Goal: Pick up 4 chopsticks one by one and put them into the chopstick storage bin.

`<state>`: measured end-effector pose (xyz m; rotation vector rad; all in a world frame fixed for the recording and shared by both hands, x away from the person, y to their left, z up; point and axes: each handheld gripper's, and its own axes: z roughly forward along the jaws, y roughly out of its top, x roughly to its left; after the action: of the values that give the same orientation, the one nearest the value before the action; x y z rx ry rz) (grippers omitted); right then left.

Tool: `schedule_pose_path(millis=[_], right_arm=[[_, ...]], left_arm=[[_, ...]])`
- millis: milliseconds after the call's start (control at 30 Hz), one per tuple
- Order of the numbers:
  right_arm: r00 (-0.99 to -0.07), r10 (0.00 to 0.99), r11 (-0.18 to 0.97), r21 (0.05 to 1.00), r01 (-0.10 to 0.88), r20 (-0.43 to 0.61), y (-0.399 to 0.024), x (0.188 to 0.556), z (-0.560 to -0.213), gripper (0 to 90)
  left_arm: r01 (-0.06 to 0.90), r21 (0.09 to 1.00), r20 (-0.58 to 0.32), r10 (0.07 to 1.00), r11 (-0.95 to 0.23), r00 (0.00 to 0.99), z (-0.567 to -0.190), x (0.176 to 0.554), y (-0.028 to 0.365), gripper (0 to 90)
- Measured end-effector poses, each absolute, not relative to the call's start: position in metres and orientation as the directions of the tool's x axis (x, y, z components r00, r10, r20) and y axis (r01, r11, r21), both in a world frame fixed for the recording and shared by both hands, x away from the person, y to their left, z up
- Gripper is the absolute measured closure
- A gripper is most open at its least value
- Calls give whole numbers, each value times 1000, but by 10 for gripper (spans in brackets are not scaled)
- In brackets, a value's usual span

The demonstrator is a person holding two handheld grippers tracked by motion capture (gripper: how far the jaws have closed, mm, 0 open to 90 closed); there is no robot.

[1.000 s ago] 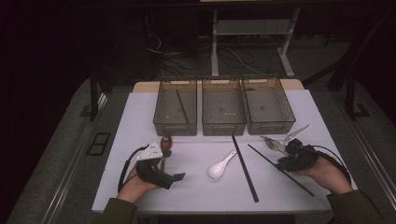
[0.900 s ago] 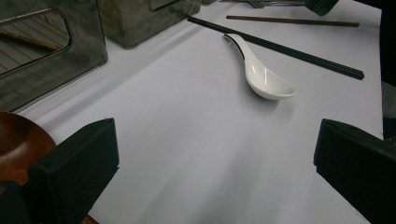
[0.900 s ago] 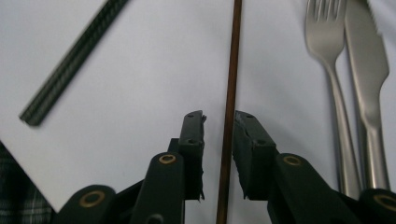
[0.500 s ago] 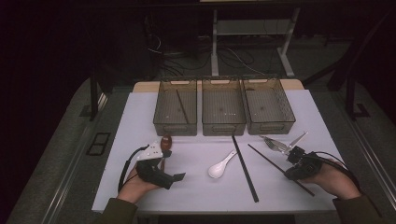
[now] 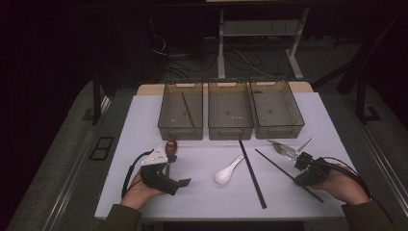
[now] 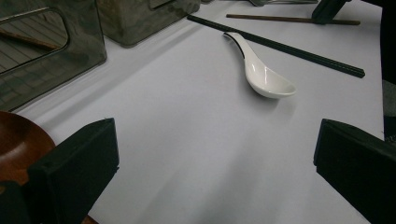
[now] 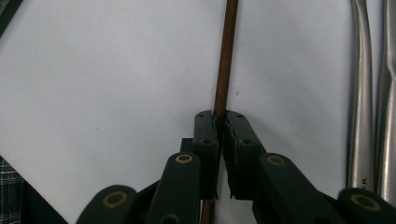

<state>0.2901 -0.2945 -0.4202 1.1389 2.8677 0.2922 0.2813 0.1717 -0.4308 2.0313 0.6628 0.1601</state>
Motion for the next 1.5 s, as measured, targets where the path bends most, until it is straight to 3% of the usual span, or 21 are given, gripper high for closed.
schedule_pose_path(millis=[300,933,1500], right_arm=[[-729,684,710,205,673,27,-297,291,-418,840],[-717,686,559,543,626,120,-301,294,-390,840],[-710,687,437,692,575,156,-288,311,-379,840]], left_arm=[[389,833,-151,515,-394,844,-431,282,172,0],[383,842,-154,513,-378,844,-430,282,172,0],[366,846,-135,509,-387,850,-434,277,165,0]])
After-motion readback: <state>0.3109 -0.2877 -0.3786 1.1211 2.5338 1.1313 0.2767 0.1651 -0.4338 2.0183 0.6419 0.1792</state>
